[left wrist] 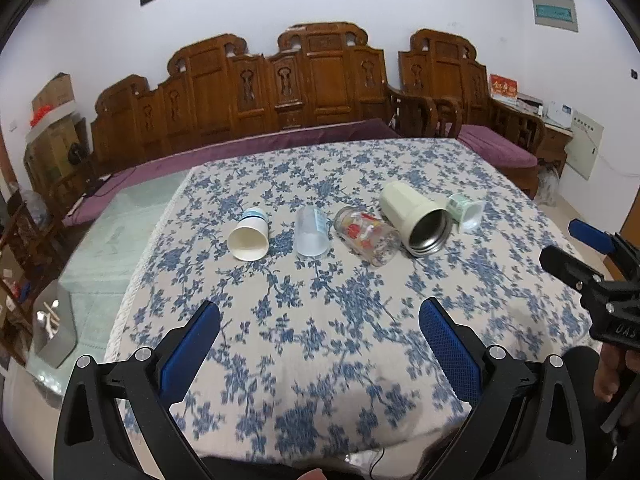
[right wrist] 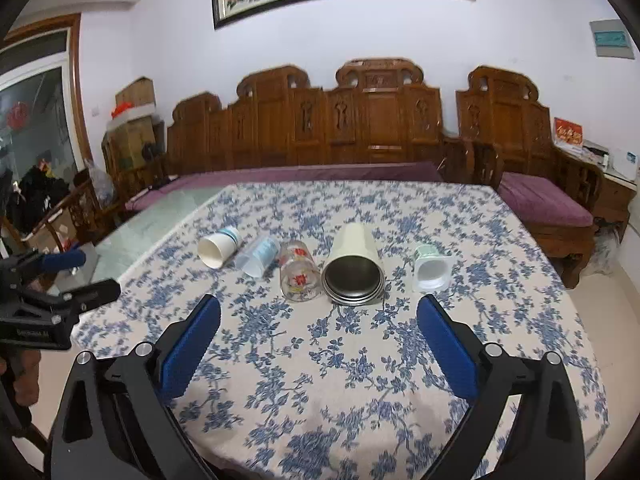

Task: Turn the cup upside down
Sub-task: 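Move the right tool toward the clear plastic cup lying on its side, then close the right gripper on the clear plastic cup and lift it, then rotate the held clear cup with the right gripper to stand upside down, then lower the clear cup onto the tablecloth and open the right gripper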

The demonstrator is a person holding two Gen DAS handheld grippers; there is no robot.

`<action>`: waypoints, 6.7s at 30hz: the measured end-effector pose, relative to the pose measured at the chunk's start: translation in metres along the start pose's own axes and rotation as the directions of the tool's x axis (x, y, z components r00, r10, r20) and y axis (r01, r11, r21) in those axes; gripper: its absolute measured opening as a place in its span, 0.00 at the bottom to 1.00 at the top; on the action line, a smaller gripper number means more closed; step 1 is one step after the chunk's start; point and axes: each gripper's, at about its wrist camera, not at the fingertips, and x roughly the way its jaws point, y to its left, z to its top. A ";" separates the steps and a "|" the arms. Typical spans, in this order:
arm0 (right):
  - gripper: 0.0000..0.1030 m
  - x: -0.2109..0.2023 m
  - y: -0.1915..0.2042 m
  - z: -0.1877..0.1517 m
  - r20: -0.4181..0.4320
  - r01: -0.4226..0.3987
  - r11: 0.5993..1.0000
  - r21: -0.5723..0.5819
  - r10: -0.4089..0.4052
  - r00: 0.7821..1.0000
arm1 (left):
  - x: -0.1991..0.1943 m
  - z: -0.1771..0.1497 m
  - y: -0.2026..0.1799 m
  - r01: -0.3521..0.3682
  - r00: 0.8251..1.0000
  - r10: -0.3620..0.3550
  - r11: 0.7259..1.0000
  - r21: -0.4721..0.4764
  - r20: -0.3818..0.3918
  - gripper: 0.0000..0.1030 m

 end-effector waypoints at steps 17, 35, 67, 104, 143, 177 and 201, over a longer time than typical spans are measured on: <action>0.76 0.114 0.005 0.015 -0.164 -0.082 0.997 -0.011 0.079 0.983 | 0.168 0.062 0.024 0.114 0.979 -0.114 0.993 -0.007 -0.168 0.81; 0.76 0.121 -0.007 -0.007 -0.210 -0.085 0.995 0.043 0.093 0.973 | 0.298 0.087 0.025 0.089 0.909 -0.113 0.993 -0.078 -0.402 0.59; 0.76 0.068 -0.042 -0.038 -0.174 0.016 0.995 0.097 0.002 0.985 | 0.155 -0.012 -0.062 0.261 0.924 -0.240 0.965 0.033 -0.297 0.52; 0.71 0.177 0.057 -0.011 -0.550 -0.128 0.974 0.186 0.211 0.808 | 0.052 -0.020 0.087 0.005 0.999 -0.009 0.997 -0.080 -0.051 0.92; 0.56 0.189 0.049 -0.011 -0.331 -0.086 0.995 0.052 0.099 0.938 | 0.069 -0.037 0.075 0.015 0.995 -0.018 1.000 -0.027 -0.099 0.92; 0.56 0.112 0.059 -0.074 -0.051 0.095 0.984 -0.151 -0.104 0.993 | 0.061 -0.033 0.078 -0.008 0.997 0.007 1.000 -0.016 -0.072 0.92; 0.71 0.049 0.031 -0.082 -0.107 0.001 1.000 -0.017 -0.003 0.994 | 0.031 -0.034 0.043 0.007 1.000 -0.008 0.999 -0.051 -0.011 0.92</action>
